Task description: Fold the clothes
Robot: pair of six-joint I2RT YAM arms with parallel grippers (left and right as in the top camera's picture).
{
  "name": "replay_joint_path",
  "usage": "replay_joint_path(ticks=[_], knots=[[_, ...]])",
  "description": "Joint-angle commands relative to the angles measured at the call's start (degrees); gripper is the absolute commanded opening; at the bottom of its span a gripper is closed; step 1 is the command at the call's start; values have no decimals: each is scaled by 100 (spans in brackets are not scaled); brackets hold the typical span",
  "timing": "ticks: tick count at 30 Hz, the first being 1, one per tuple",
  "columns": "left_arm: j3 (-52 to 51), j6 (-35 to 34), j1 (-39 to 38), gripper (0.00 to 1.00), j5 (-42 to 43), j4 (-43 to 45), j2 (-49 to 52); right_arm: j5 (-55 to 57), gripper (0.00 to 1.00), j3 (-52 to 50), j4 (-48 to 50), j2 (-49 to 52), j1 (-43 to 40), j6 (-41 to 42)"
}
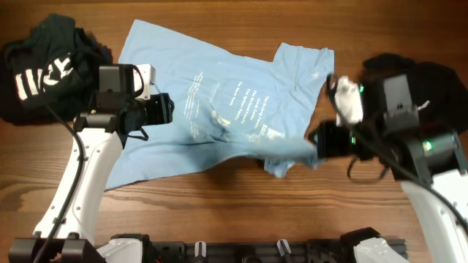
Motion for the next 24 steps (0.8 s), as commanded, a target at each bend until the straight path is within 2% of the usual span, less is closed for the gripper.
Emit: replay_joint_path(ticks=[1,5,6,9,15,18,22,24], knots=[[57,66,-20,65,-48,68,-33,-457,4,61,-474,-356,411,46],[59,68,-20,65,-48,101,-33,-894,4,61,-802,-538,1069,96],[57,68,-20,65,-48,103,-33,-907,4,61,-833,-542,1495,249],[57,68,-20,65,-48,101,-33,-813,4,61,-765,-498,2059,413],[57,68,-17,65,-48,98,-33,-717,6,61,-546,-221,2774,643],[57,68,-17,65,-48,101,-33,-789,31,61,-476,-57,2964,638],[57,68,-17,65,-50,98,-33,-848,41,61,-227,85,3165,507],[59,68,-17,65,-50,101,-33,-861,43,61,-76,98,3189,470]])
